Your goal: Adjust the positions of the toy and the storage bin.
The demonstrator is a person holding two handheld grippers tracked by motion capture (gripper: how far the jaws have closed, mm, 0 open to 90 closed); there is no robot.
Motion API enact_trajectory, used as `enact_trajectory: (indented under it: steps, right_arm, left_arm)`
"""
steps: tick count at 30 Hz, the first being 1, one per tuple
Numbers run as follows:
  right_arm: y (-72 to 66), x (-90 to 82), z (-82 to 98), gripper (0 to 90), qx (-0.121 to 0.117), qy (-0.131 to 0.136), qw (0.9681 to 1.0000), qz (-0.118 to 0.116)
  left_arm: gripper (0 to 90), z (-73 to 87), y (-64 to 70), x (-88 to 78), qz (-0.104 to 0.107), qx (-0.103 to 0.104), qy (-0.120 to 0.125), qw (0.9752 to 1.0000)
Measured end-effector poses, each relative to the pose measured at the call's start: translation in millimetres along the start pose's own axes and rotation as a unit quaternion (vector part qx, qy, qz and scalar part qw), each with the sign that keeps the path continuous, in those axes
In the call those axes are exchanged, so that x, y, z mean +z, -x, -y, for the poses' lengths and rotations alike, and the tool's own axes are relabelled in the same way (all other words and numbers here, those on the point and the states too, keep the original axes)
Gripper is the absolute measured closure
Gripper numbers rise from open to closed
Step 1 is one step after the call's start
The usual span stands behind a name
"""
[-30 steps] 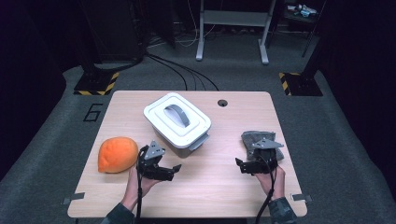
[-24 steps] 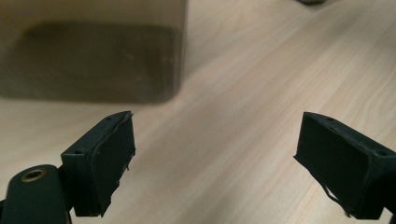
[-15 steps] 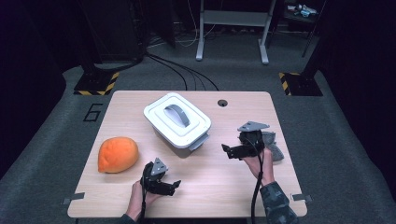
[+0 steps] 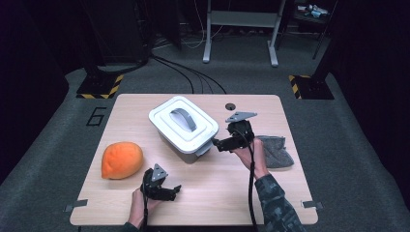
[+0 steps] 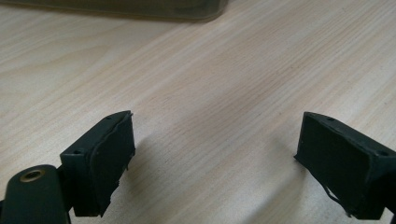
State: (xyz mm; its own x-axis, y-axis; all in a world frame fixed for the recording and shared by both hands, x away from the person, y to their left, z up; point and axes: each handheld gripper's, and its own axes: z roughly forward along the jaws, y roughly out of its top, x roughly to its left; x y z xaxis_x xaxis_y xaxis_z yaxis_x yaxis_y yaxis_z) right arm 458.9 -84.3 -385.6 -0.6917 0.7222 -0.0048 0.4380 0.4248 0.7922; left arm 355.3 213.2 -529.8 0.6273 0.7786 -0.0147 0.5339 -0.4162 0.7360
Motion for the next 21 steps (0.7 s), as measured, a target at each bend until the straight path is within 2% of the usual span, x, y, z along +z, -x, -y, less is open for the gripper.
enact_trajectory:
  steps: [2,4,6,7,11,12,13,17,19,21]
  right_arm:
    - [-3.0,5.2,-7.9,8.9,-0.006,-0.001,1.0,-0.004]
    - [-5.1,10.6,-14.2,12.8,-0.012,0.0,0.9999,-0.007]
    - [-8.1,19.3,-20.9,15.2,-0.012,-0.006,0.9998,-0.014]
    - [-9.1,22.1,-22.9,16.7,-0.018,-0.009,0.9997,-0.015]
    - [-16.2,34.7,-31.1,23.0,-0.027,-0.009,0.9993,-0.025]
    - [-18.4,38.1,-33.6,25.5,-0.032,-0.011,0.9992,-0.021]
    - [-19.8,40.2,-35.6,27.0,-0.027,-0.017,0.9991,-0.027]
    - [-22.1,49.7,-43.1,35.7,-0.036,-0.016,0.9986,-0.035]
    - [-24.7,54.1,-46.7,38.6,-0.027,-0.017,0.9988,-0.036]
    - [-27.2,60.1,-50.7,42.3,-0.035,-0.019,0.9982,-0.044]
  left_arm:
    - [10.8,-0.4,-0.2,0.6,-0.007,0.012,-0.003,0.9999]
    - [10.8,-0.6,-2.0,0.3,0.001,0.011,-0.006,0.9999]
    - [10.9,-0.5,-5.0,0.1,-0.005,0.016,-0.005,0.9998]
    - [10.9,-0.6,-6.0,-0.1,-0.003,0.011,-0.007,0.9999]
    - [10.9,-0.8,-7.0,0.0,-0.003,0.014,-0.009,0.9999]
    - [10.9,-0.9,-7.1,0.2,-0.005,0.015,-0.006,0.9999]
    - [10.9,-0.8,-6.9,0.5,-0.006,0.014,-0.005,0.9999]
    - [10.9,-0.8,-6.7,0.7,-0.009,0.014,-0.003,0.9999]
    - [11.0,-0.6,-6.3,1.1,-0.009,0.008,-0.001,0.9999]
    - [11.0,-0.6,-6.2,1.1,-0.009,0.008,-0.001,0.9999]
